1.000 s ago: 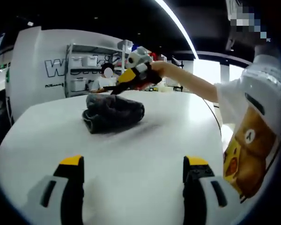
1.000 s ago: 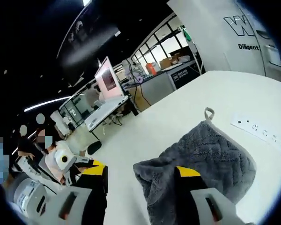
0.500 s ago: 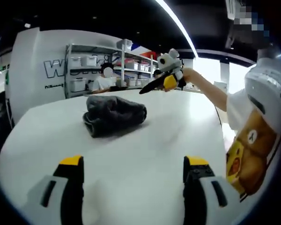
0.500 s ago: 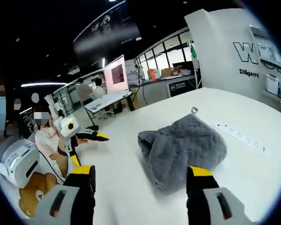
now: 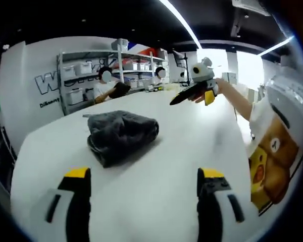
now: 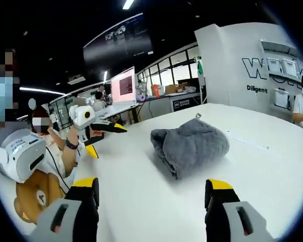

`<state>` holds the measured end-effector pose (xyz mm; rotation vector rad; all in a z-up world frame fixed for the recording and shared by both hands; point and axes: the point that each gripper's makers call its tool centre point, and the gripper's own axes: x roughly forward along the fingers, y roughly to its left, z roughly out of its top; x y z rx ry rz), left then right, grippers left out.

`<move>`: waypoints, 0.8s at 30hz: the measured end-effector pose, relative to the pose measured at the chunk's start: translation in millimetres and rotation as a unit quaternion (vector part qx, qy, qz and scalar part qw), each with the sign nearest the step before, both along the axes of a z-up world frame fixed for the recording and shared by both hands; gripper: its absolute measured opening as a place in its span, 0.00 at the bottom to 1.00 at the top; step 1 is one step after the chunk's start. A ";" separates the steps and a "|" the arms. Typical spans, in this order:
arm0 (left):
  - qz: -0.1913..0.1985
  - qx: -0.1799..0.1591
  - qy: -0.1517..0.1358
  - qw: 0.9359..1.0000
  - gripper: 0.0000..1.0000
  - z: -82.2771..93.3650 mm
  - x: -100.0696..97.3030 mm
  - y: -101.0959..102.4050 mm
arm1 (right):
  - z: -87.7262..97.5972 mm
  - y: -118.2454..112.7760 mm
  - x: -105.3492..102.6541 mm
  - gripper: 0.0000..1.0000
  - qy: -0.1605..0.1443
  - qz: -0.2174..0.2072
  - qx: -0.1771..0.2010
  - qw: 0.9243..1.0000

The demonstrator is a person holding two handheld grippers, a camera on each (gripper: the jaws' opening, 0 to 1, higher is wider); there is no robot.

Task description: Fold the towel on the table until its edges align and the towel forms a compact rectangular stack.

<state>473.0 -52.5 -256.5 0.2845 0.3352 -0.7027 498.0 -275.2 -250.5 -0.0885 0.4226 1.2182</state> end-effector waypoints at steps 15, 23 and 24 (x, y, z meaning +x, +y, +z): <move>-0.037 0.055 0.022 0.998 0.85 5.3 47.2 -23.6 | -16.8 -41.7 -28.9 0.99 -0.008 -0.049 0.025 0.998; -0.045 0.082 0.036 0.995 0.83 5.8 66.1 -30.9 | -19.3 -54.2 -37.1 0.99 -0.011 -0.062 0.040 0.997; -0.046 0.084 0.038 0.995 0.83 6.0 69.1 -31.9 | -19.8 -55.5 -37.6 0.99 -0.012 -0.065 0.041 0.997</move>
